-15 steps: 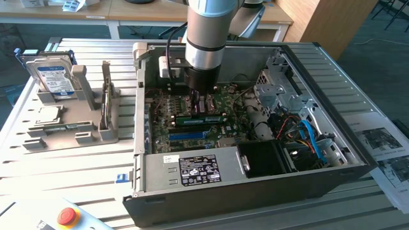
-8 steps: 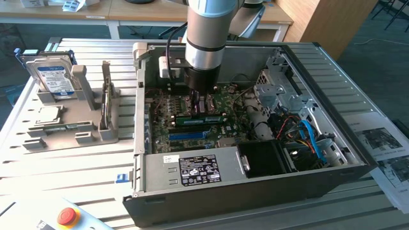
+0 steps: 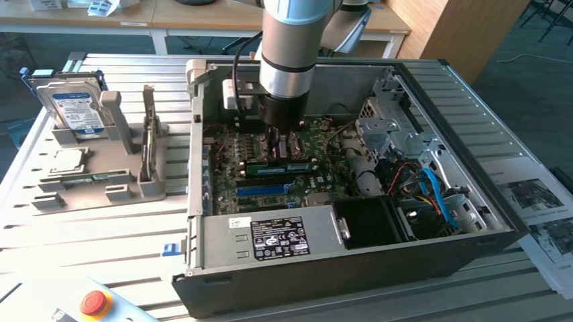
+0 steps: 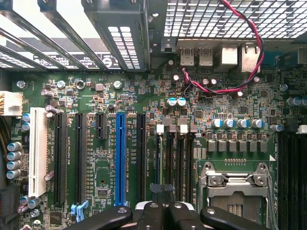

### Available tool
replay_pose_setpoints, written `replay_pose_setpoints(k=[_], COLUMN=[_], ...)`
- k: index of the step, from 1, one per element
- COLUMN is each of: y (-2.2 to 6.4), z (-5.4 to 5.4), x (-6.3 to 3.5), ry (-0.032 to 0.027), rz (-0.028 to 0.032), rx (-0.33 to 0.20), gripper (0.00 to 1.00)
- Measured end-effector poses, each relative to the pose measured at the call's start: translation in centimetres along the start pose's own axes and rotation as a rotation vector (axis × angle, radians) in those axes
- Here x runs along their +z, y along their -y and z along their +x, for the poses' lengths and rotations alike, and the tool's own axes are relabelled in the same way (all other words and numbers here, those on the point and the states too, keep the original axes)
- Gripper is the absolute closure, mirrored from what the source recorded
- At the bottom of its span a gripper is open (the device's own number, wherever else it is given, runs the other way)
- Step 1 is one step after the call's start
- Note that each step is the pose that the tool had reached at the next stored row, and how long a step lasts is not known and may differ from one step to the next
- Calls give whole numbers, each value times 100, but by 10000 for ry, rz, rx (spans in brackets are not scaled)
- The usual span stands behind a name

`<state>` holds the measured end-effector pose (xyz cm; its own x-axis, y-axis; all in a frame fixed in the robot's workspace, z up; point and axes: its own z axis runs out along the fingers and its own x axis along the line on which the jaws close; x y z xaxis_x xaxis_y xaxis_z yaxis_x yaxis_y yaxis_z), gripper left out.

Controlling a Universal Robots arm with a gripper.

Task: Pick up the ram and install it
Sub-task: 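Press down the ram until it locks into place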

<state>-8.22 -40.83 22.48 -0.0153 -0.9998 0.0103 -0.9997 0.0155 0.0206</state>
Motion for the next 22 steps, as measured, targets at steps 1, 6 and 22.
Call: replay_pose_setpoints(k=[1, 6, 22], y=[0, 0, 0], z=[0, 0, 0], x=[0, 7, 27], ry=[0, -2, -1], rz=[0, -1, -1], rx=[0, 0, 0], gripper=[90, 90, 90])
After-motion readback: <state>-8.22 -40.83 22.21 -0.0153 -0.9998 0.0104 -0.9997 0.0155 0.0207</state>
